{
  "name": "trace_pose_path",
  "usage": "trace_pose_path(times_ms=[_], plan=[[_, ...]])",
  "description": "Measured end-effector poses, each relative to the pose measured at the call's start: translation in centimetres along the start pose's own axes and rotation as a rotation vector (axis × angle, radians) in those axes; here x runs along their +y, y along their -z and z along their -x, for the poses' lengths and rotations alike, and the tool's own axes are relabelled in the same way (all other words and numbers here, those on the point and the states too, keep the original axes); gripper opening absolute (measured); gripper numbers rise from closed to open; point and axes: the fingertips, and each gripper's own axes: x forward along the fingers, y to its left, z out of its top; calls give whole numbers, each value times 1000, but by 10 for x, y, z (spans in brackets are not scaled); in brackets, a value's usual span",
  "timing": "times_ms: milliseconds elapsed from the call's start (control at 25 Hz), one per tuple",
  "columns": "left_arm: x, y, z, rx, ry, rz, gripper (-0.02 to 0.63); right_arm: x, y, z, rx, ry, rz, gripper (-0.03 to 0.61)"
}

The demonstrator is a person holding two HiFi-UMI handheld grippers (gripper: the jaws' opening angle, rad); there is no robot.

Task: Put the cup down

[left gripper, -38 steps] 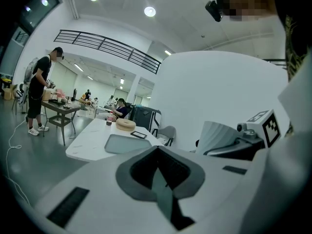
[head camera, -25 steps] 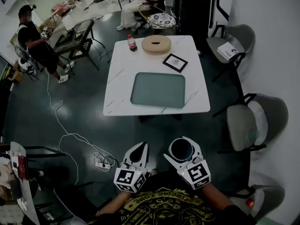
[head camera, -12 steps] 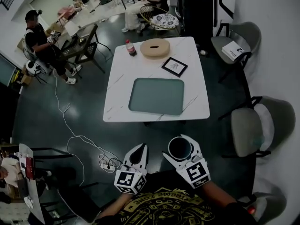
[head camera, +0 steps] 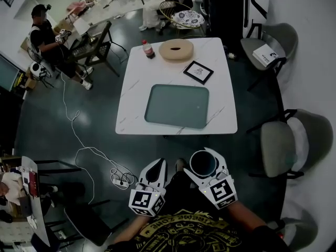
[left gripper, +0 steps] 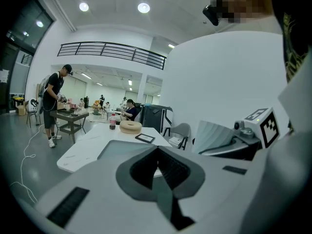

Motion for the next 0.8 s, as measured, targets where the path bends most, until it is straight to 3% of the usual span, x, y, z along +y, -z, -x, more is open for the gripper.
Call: trace_pose_path(times_ms=[240,480,800], plan=[[18,-3,-24,6,25,26,9,-10,-4,-19,12,29,-2,367],[33,-19,-57,6,76,-14,9,-29,-16,-47,10,67,-2,367],[70,-28,-94,31,94,-1,9,-48,-33,-95,4,83,-5,367]])
